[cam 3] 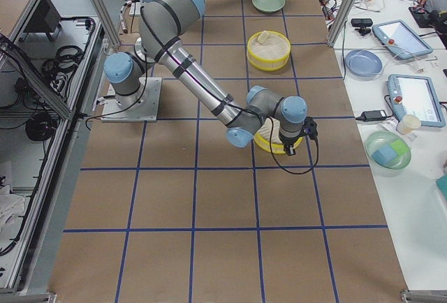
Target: Stack buns with steamer
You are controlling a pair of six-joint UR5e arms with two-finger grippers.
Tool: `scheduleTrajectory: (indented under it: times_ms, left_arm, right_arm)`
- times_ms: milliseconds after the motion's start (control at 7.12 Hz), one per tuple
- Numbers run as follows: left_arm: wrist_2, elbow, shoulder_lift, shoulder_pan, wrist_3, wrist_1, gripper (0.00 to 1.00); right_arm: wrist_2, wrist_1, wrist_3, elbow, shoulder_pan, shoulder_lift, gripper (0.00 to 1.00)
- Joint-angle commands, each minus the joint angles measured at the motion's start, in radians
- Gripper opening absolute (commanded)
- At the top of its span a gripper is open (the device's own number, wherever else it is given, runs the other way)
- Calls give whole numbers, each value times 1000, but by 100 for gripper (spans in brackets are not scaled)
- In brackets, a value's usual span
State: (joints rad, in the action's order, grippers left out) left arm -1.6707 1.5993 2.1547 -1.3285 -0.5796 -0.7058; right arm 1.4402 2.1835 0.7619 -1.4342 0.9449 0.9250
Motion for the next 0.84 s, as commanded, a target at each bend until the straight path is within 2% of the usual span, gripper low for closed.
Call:
scheduleTrajectory:
  times_ms: [0,140,421,702]
  left_arm:
    - [-15,-36,-27,0,0,-26,0]
    - [-12,-53,-48,0,41,-52,0]
    - [-12,-62,-96,-1,99,-112,0]
    - [35,-68,-145,-2,267,-124,0]
  right_arm:
    - [-1,-69,-25,0,6,64,0]
    - [-3,-130,-79,-2,14,107,0]
    - [0,-177,-191,-8,101,178,0]
    - [-3,-182,-367,-85,219,277,0]
